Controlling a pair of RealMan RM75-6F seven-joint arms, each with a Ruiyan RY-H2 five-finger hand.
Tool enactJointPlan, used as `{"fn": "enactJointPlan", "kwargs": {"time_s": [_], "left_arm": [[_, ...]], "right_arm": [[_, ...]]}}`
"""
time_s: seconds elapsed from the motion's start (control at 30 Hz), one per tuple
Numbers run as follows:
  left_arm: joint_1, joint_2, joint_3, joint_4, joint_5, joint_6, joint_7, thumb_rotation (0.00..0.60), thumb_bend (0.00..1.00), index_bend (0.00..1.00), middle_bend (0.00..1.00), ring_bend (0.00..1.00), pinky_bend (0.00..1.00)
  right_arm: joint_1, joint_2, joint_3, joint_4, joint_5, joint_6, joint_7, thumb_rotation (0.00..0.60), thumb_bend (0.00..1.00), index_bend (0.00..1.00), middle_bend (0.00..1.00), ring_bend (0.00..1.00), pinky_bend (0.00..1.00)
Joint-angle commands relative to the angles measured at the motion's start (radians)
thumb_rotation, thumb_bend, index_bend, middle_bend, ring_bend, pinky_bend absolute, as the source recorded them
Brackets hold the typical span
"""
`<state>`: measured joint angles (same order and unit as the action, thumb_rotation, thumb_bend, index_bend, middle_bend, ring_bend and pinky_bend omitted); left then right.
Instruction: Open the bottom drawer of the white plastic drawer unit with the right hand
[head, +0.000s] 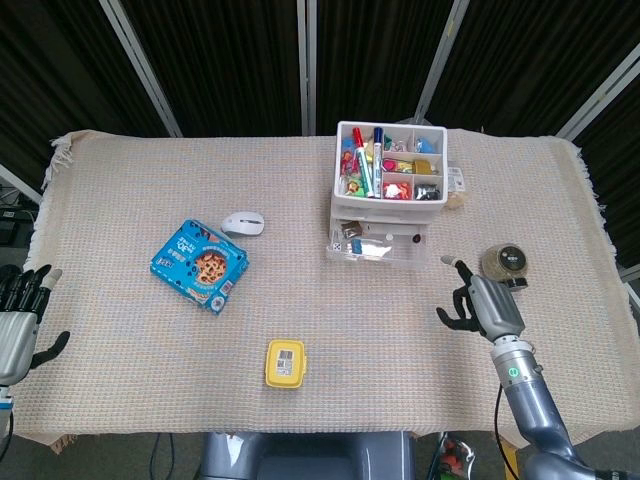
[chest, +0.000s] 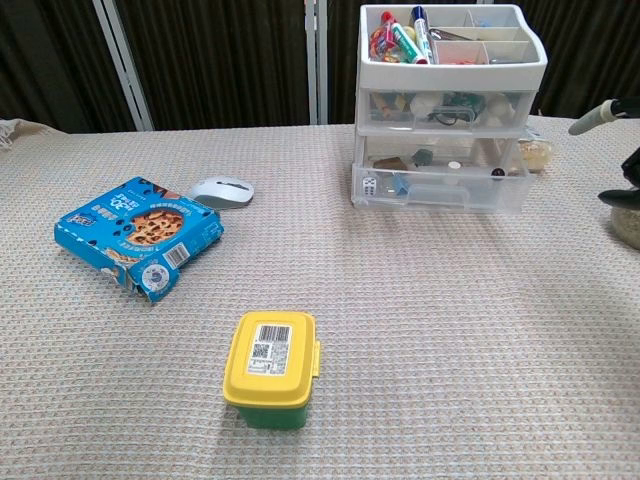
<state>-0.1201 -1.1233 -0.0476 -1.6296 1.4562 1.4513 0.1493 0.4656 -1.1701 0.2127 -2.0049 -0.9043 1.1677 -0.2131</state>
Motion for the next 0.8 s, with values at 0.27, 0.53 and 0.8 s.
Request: {"fn": "enactJointPlan", "kwargs": {"time_s": [0.27,0.53,0.8], "left_arm": [[-0.001,-0.003,-0.003,-0.005,-0.007,-0.001,0.015,0.600,0.32,0.00,0.00,0.00,0.00],[-0.001,-0.001,-0.003,-0.004,-0.006,-0.002,0.009,0.600,0.32,0.00,0.00,0.00,0.00],[-0.001,-0.001,-0.002,-0.002,-0.004,-0.002,0.004,0.600,0.32,0.00,0.00,0.00,0.00]], "right_arm": [[0.032,-0.061,0.016,0.092,0.029,-0.022,-0.009,0.600,0.34,0.20,0.84,0.87,0.72],[0.090,-0.105,0.045,0.158,0.122,-0.059,-0.049,0.600,0.36,0.23,0.84,0.87,0.72],[0.138,-0.156,0.058,0.225,0.207,-0.090,-0.077,0.600,0.37,0.23,0.84,0.87,0.72]]}}
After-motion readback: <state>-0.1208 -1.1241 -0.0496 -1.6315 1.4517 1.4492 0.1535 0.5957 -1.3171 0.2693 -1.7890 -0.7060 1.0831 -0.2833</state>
